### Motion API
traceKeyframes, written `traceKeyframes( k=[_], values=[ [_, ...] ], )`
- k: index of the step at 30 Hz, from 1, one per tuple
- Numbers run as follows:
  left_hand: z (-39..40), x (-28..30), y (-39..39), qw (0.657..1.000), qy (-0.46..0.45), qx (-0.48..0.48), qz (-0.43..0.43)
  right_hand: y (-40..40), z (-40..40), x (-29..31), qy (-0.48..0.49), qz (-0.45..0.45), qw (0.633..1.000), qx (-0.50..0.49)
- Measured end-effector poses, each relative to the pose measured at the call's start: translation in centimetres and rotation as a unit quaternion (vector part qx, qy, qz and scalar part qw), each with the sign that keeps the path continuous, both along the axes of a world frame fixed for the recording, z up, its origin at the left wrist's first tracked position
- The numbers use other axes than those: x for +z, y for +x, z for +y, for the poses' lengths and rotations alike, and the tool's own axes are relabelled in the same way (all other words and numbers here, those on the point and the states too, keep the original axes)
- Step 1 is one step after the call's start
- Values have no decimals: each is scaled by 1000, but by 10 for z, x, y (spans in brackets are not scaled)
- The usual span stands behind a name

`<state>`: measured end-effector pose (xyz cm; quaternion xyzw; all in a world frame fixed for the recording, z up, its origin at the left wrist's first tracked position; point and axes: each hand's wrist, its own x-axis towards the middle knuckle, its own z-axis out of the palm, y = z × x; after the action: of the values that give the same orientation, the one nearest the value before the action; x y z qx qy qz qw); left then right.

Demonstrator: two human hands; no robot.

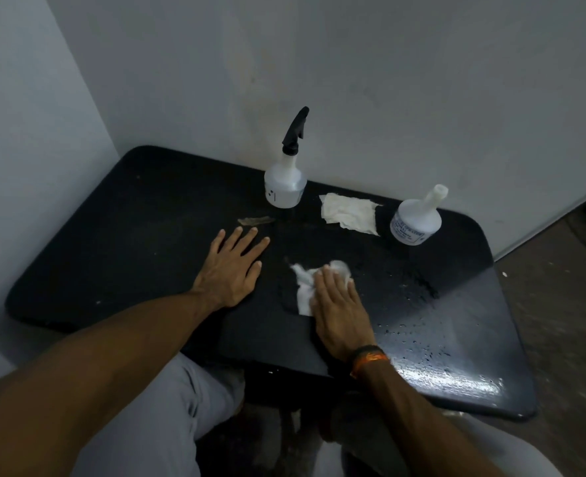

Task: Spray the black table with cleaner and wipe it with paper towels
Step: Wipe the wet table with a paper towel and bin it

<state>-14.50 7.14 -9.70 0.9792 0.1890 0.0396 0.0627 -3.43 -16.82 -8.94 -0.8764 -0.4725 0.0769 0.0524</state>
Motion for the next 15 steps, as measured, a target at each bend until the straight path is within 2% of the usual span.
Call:
traceKeyframes(
  k=[3, 7, 11, 15],
  values=[
    [4, 0, -2, 1000, 0, 5, 2, 20, 11, 4, -7, 7, 997, -79],
    [2, -3, -2, 1000, 0, 6, -6, 48, 53, 7, -29, 17, 993, -117],
    [0, -7, -2, 1000, 11, 10, -16, 40, 105, 5, -37, 31, 995, -90],
    [-1, -5, 1, 1000, 15, 0, -18, -7, 105, 3, -25, 9, 999, -44]
  ],
)
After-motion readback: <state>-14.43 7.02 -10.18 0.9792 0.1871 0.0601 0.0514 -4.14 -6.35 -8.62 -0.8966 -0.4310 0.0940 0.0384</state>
